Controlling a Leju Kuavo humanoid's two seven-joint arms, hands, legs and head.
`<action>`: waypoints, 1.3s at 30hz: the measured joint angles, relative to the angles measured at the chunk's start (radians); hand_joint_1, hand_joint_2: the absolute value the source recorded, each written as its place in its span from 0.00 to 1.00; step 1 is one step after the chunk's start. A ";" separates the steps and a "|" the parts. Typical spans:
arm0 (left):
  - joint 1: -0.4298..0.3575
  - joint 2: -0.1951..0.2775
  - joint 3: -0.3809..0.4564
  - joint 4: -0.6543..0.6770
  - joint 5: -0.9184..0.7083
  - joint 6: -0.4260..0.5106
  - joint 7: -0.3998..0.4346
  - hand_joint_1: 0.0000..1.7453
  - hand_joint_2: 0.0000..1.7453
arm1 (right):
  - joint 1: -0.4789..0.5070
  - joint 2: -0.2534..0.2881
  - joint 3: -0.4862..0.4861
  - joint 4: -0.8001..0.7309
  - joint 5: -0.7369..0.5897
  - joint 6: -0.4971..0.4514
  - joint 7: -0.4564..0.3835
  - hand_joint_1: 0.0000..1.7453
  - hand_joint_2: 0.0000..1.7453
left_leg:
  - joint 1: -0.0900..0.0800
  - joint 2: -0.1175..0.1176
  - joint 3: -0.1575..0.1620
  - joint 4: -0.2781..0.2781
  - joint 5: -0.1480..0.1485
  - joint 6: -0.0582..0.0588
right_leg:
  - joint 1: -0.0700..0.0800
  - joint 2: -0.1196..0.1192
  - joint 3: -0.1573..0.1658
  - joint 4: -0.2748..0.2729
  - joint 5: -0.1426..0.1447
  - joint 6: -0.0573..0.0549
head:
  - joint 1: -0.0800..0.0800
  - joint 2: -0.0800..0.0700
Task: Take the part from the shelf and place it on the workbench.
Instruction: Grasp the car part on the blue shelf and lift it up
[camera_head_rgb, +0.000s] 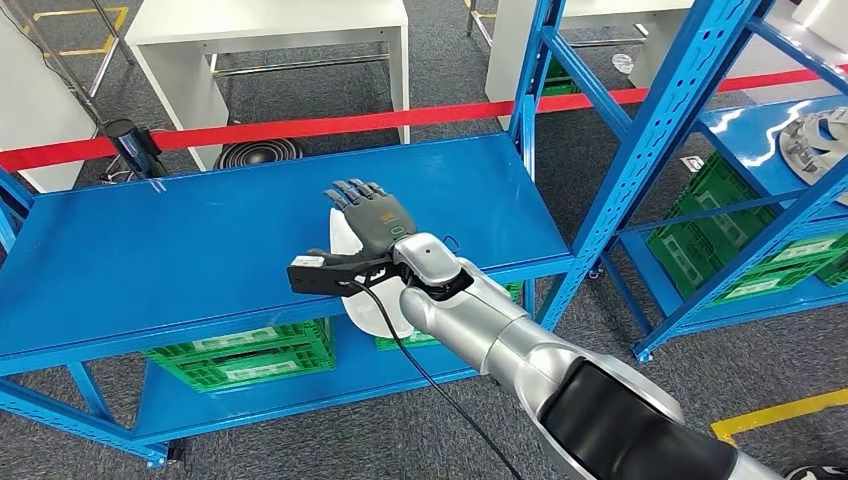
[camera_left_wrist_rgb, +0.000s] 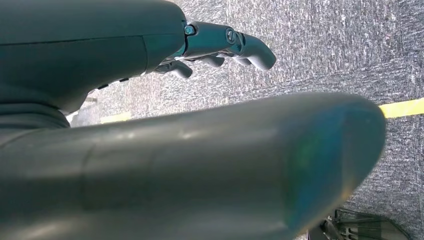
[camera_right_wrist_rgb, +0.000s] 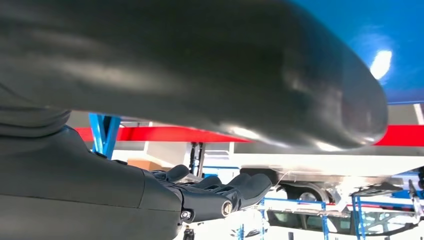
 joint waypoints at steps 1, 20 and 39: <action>0.000 0.001 0.000 0.000 0.001 0.000 -0.001 0.00 0.00 | 0.000 0.004 0.000 0.002 0.000 0.002 0.000 0.00 0.00 | -0.001 0.000 0.000 0.001 -0.001 0.002 | -0.002 0.000 0.000 -0.001 0.000 0.002 | 0.000 0.000; 0.007 -0.002 0.001 -0.003 0.008 0.001 -0.016 0.00 0.00 | 0.003 0.021 0.001 0.019 0.000 0.005 0.000 0.00 0.00 | 0.004 0.002 0.058 -0.010 -0.035 -0.017 | 0.008 -0.001 -0.052 0.009 0.010 -0.022 | 0.002 0.000; 0.011 -0.004 0.002 -0.003 0.013 0.009 -0.016 0.00 0.00 | -0.011 0.031 0.002 0.043 0.003 0.010 -0.002 0.00 0.00 | 0.008 0.009 -0.014 0.004 0.010 0.018 | 0.001 0.000 0.037 0.208 -0.066 0.007 | -0.005 0.000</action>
